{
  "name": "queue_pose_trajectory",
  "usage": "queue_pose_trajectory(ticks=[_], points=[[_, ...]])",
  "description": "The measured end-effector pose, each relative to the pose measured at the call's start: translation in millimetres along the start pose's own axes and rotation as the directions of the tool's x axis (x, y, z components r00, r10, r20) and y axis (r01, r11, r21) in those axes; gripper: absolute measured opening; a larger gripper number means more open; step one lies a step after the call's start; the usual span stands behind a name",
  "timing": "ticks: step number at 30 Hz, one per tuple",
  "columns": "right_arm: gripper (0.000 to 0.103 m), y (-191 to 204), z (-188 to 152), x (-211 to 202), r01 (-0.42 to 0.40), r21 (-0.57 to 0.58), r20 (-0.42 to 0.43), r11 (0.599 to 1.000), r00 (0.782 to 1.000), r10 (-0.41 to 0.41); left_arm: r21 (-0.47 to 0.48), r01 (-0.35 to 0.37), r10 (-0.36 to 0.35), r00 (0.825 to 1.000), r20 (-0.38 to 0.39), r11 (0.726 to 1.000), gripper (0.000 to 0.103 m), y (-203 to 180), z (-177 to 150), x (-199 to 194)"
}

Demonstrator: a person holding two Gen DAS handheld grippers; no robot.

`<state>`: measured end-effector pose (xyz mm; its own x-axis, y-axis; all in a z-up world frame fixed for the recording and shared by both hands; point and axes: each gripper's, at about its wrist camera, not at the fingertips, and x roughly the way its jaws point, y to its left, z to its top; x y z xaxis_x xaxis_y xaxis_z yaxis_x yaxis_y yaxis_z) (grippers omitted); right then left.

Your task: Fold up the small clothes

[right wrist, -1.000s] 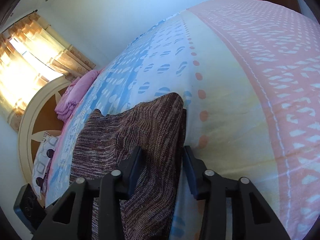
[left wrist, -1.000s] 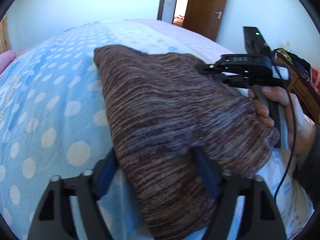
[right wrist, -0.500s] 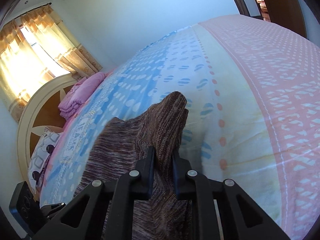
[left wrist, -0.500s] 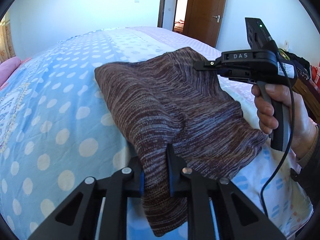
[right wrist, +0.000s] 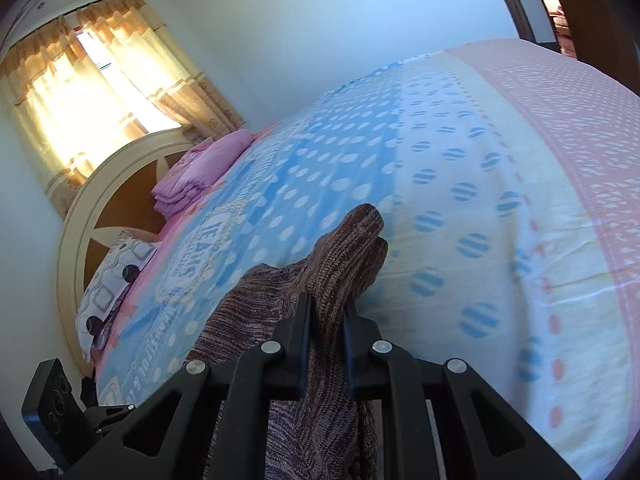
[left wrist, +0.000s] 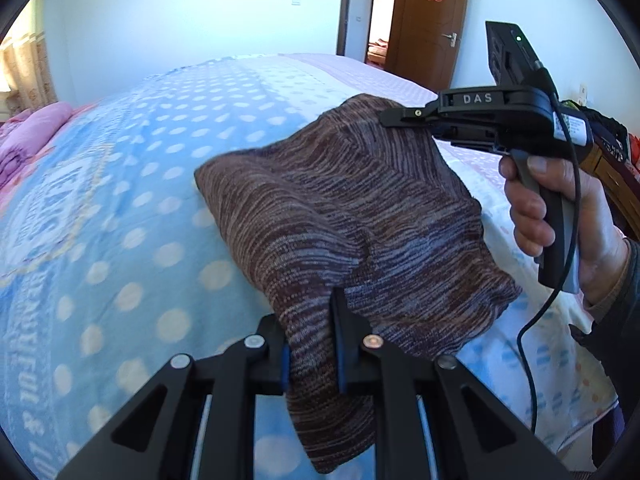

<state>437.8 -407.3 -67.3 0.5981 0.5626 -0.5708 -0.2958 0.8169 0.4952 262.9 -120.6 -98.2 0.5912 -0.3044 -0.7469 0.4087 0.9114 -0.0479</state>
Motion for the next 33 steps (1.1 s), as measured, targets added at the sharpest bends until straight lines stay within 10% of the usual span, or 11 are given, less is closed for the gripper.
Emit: queue_pose_trajectory(ticks=[33], points=[[0.007, 252, -28, 144, -0.304, -0.18, -0.197, 0.935, 0.943, 0.269, -0.214, -0.282, 0.296, 0.955, 0.032, 0.935, 0.017, 158, -83, -131]])
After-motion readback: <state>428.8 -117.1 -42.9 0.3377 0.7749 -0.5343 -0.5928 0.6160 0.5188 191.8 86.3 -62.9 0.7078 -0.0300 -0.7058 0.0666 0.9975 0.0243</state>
